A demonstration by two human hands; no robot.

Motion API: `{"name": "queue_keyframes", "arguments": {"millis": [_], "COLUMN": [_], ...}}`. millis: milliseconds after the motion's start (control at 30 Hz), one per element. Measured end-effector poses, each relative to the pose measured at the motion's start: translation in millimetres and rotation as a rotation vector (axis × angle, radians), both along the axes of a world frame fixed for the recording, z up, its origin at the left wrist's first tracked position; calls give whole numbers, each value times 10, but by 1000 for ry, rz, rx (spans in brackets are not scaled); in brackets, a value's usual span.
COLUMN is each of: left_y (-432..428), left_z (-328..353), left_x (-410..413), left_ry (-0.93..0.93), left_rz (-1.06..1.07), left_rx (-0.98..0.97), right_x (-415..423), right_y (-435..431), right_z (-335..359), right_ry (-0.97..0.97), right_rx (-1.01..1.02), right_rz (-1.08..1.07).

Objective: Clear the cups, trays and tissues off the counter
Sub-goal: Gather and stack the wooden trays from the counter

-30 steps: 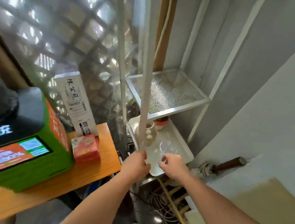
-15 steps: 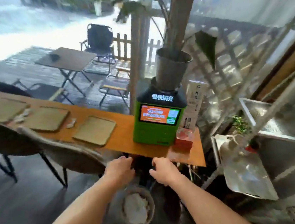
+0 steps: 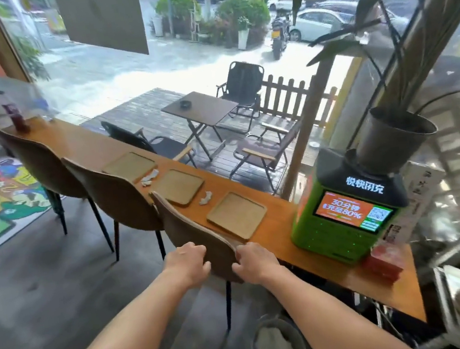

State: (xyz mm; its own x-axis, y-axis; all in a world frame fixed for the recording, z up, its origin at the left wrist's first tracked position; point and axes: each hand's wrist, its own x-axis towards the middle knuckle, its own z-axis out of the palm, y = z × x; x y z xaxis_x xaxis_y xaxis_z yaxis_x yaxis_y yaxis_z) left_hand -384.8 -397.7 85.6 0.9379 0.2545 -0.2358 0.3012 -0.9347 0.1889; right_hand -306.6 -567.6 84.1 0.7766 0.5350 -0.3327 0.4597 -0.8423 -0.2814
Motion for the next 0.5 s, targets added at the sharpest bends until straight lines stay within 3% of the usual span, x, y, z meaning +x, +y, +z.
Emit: {"name": "queue_keyframes", "arguments": {"millis": [267, 500], "left_y": [399, 1002], "left_z": [43, -116], "left_x": [727, 1791], "left_ry": [-123, -49], "left_rz": [-81, -146], "left_rx": [-44, -5], "right_x": [608, 1523], "right_y": [431, 1088], "right_z": [-101, -277], "right_ry": [-10, 63], "right_rx": [1, 21], "right_rz": [-101, -194]}}
